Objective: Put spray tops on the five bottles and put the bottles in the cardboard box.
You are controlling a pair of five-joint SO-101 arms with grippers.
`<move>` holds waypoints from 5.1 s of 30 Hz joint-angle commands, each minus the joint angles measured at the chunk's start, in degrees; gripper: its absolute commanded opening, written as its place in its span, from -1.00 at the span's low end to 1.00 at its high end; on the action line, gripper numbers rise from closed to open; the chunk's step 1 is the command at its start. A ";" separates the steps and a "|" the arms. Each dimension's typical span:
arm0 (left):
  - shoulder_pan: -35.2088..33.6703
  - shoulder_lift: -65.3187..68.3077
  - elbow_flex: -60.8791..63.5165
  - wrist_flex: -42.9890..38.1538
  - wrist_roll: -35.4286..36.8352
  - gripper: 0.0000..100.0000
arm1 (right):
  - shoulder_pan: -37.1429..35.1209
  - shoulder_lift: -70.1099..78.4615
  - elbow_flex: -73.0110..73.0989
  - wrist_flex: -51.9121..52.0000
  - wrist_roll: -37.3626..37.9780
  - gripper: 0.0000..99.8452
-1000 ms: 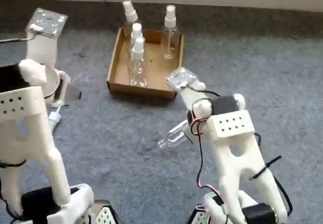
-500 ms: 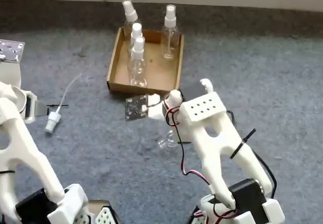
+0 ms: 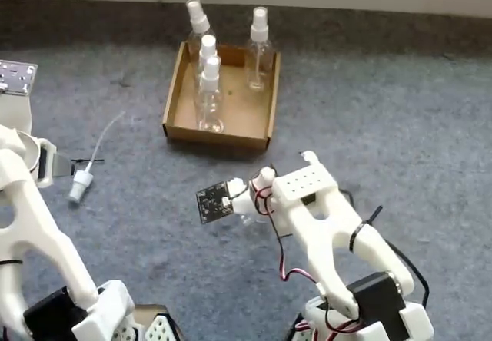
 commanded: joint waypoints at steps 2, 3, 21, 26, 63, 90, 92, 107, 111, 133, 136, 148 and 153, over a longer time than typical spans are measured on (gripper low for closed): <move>-0.57 -1.98 -0.13 -0.35 -0.35 -0.47 | 0.22 -0.31 1.19 -4.09 -3.08 -0.33; -0.48 -1.98 -0.13 -0.35 -0.26 -0.47 | 0.22 -0.31 1.27 -4.62 -5.54 -0.34; -0.22 -1.89 0.84 -0.26 0.09 -0.47 | 20.18 -0.22 0.75 -5.23 -48.88 -0.75; 1.80 -1.89 3.91 -0.70 0.18 -0.47 | 30.55 -0.13 -4.70 -7.78 -57.05 -0.75; 17.27 37.23 -7.43 -2.73 17.23 -0.59 | 36.26 19.12 -26.07 -7.52 -71.12 -0.75; 26.51 21.58 -17.54 8.18 -40.62 -0.59 | 36.26 19.38 -26.07 -5.32 -70.86 -0.75; 23.87 21.67 -17.19 8.18 -54.07 -0.59 | 36.26 19.38 -26.07 -5.32 -70.86 -0.75; 25.19 21.14 12.09 -24.35 -49.14 -0.59 | 35.91 19.38 -26.07 -5.23 -70.86 -0.75; 30.73 19.56 14.11 -22.24 -35.96 -0.59 | 35.91 19.38 -26.07 -5.14 -70.86 -0.75; 41.27 8.04 8.66 -19.78 -34.02 -0.59 | 35.82 19.38 -26.24 -2.95 -68.22 -0.75; 40.66 7.96 10.51 -19.52 -46.59 -0.59 | 34.77 19.30 -26.24 -2.24 -68.22 -0.75; 39.78 7.96 19.56 -23.03 -71.74 -0.59 | 34.15 19.38 -26.15 -1.89 -68.22 -0.75; 41.63 8.04 19.56 -26.55 -71.74 -0.58 | 34.15 19.38 -26.07 -1.89 -68.22 -0.75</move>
